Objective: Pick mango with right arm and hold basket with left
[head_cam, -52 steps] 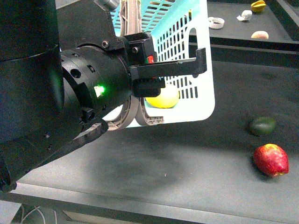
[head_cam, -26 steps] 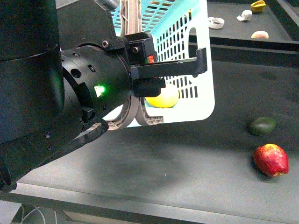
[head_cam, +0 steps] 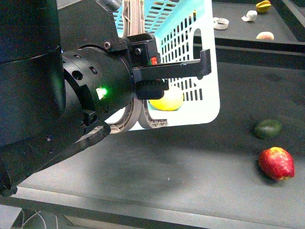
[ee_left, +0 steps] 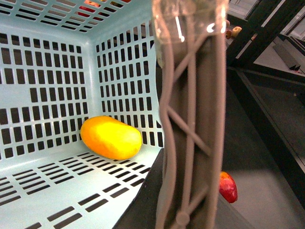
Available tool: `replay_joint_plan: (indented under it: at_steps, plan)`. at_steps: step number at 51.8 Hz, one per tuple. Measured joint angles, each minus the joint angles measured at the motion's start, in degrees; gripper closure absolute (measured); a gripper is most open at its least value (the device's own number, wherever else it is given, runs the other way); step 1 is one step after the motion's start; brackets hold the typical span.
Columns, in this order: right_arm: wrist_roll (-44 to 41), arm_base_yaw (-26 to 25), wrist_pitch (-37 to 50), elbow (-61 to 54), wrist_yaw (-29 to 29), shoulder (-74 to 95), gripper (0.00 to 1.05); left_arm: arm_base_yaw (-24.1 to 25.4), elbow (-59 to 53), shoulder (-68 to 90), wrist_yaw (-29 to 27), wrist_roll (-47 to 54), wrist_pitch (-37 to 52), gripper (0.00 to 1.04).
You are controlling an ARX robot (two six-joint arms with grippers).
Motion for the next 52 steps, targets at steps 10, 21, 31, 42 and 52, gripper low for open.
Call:
replay_joint_plan:
  at_steps: [10,21,31,42,52]
  plan:
    - [0.0,0.0,-2.2,0.0,0.0,-2.4,1.03,0.0,0.0,0.0,0.0,0.0,0.0,0.99]
    - [0.0,0.0,-6.4,0.0,0.0,-6.4,1.03,0.0,0.0,0.0,0.0,0.0,0.0,0.99]
    - [0.0,0.0,-14.3,0.0,-0.2,-14.3,1.03,0.0,0.0,0.0,0.0,-0.1,0.0,0.99]
    - [0.0,0.0,-14.4,0.0,-0.2,-14.3,1.03,0.0,0.0,0.0,0.0,0.0,0.0,0.99]
    - [0.0,0.0,-14.4,0.0,-0.2,-14.3,1.03,0.0,0.0,0.0,0.0,0.2,0.0,0.99]
